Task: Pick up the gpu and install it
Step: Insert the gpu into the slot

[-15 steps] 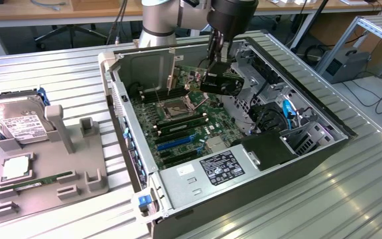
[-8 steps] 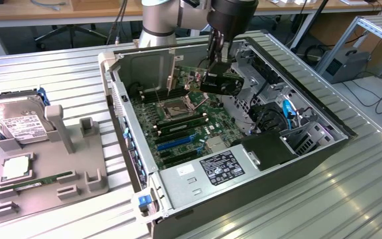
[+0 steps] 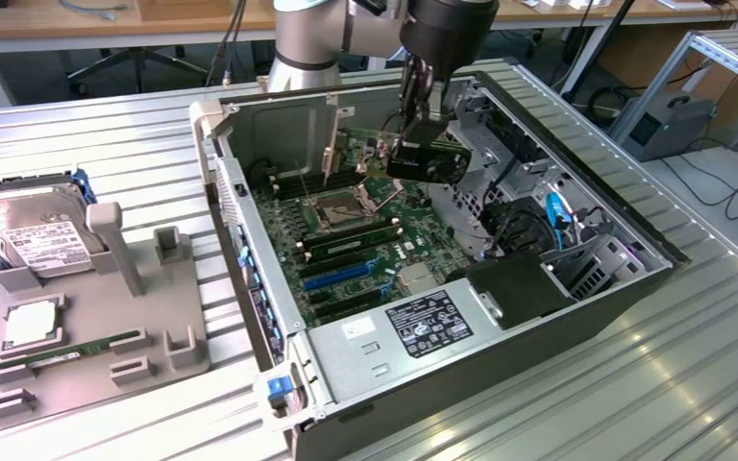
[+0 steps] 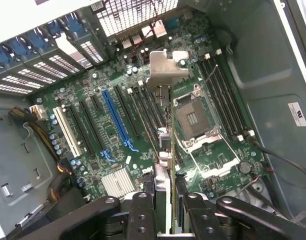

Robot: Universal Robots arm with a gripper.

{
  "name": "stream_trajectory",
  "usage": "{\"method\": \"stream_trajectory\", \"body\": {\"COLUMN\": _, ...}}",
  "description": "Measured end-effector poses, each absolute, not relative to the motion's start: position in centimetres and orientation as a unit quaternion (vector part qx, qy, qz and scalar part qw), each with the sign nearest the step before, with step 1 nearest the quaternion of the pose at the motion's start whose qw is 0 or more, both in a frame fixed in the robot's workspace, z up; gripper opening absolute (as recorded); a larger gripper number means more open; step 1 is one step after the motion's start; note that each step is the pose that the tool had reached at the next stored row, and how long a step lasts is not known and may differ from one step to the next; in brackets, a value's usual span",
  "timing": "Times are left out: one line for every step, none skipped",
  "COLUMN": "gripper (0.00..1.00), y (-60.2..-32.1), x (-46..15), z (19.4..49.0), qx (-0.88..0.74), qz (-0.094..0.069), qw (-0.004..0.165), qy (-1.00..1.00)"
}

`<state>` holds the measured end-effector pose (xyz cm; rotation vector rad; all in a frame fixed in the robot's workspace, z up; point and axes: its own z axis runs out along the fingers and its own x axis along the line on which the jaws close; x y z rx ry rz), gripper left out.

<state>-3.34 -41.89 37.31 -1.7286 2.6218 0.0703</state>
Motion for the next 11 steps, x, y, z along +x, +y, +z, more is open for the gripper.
{"method": "stream_trajectory", "body": {"gripper": 0.27, "y": -41.89, "x": -3.34, "z": 37.31, "qx": -0.551, "qz": 0.022, "qw": 0.0, "qy": 0.834}}
{"method": "stream_trajectory", "body": {"gripper": 0.27, "y": -41.89, "x": -3.34, "z": 37.31, "qx": -0.553, "qz": 0.022, "qw": 0.0, "qy": 0.833}}
{"method": "stream_trajectory", "body": {"gripper": 0.27, "y": -41.89, "x": -3.34, "z": 37.31, "qx": -0.553, "qz": 0.022, "qw": 0.0, "qy": 0.833}}
{"method": "stream_trajectory", "body": {"gripper": 0.27, "y": -41.89, "x": -3.34, "z": 37.3, "qx": -0.554, "qz": 0.022, "qw": 0.0, "qy": 0.832}}
{"method": "stream_trajectory", "body": {"gripper": 0.27, "y": -41.89, "x": -3.34, "z": 37.3, "qx": -0.555, "qz": 0.022, "qw": 0.0, "qy": 0.831}}
{"method": "stream_trajectory", "body": {"gripper": 0.27, "y": -41.89, "x": -3.34, "z": 37.3, "qx": -0.556, "qz": 0.022, "qw": 0.0, "qy": 0.831}}
{"method": "stream_trajectory", "body": {"gripper": 0.27, "y": -41.89, "x": -3.34, "z": 37.3, "qx": -0.557, "qz": 0.022, "qw": 0.0, "qy": 0.83}}
{"method": "stream_trajectory", "body": {"gripper": 0.27, "y": -41.89, "x": -3.34, "z": 37.3, "qx": -0.558, "qz": 0.022, "qw": 0.0, "qy": 0.829}}
{"method": "stream_trajectory", "body": {"gripper": 0.27, "y": -41.89, "x": -3.34, "z": 37.29, "qx": -0.559, "qz": 0.022, "qw": 0.0, "qy": 0.829}}
{"method": "stream_trajectory", "body": {"gripper": 0.27, "y": -41.89, "x": -3.34, "z": 37.29, "qx": -0.56, "qz": 0.022, "qw": 0.0, "qy": 0.828}}
{"method": "stream_trajectory", "body": {"gripper": 0.27, "y": -41.89, "x": -3.34, "z": 37.29, "qx": -0.562, "qz": 0.022, "qw": 0.0, "qy": 0.827}}
